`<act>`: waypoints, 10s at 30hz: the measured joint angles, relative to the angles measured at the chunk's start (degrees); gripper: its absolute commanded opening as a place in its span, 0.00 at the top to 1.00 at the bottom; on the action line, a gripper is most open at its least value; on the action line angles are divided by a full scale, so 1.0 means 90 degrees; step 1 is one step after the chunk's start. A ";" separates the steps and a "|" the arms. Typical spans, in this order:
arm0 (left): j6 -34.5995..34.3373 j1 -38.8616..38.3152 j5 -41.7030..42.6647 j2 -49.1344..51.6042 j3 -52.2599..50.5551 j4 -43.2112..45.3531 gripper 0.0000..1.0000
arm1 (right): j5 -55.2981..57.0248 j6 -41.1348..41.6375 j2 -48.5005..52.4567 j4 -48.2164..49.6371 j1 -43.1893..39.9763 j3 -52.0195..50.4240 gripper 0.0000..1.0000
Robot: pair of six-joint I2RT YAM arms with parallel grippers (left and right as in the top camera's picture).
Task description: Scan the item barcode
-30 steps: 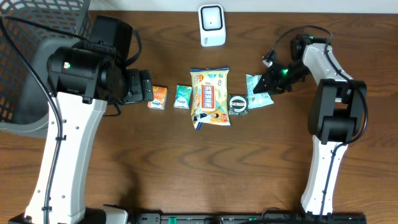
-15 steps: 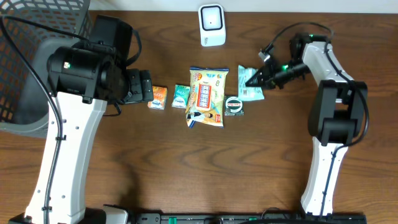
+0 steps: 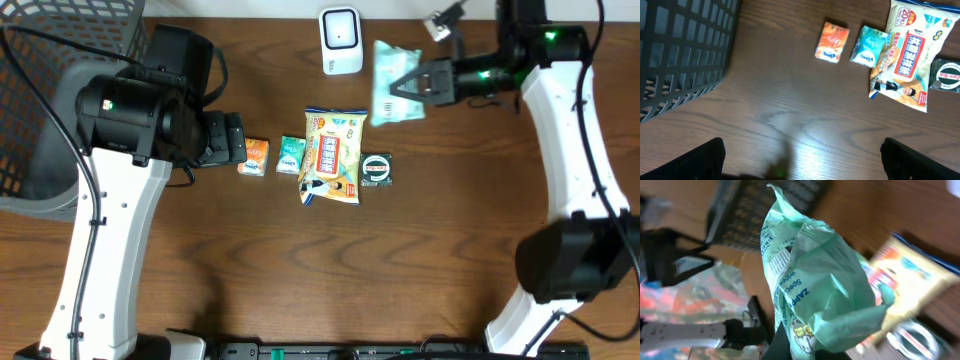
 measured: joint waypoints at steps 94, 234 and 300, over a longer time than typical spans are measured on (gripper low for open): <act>0.0000 0.0000 0.0002 0.0000 0.0000 0.0000 0.02 | -0.0699 0.2297 -0.1071 0.1078 0.0772 0.0007 0.99; 0.0000 0.0000 0.0000 0.0000 0.0000 0.0000 0.02 | 0.5396 0.0532 0.0804 0.0595 -0.0665 -0.1268 0.43; -0.0002 0.0000 0.0000 0.0000 -0.0002 0.0002 0.02 | 0.5860 0.2635 0.3609 0.6127 0.1554 0.1569 0.99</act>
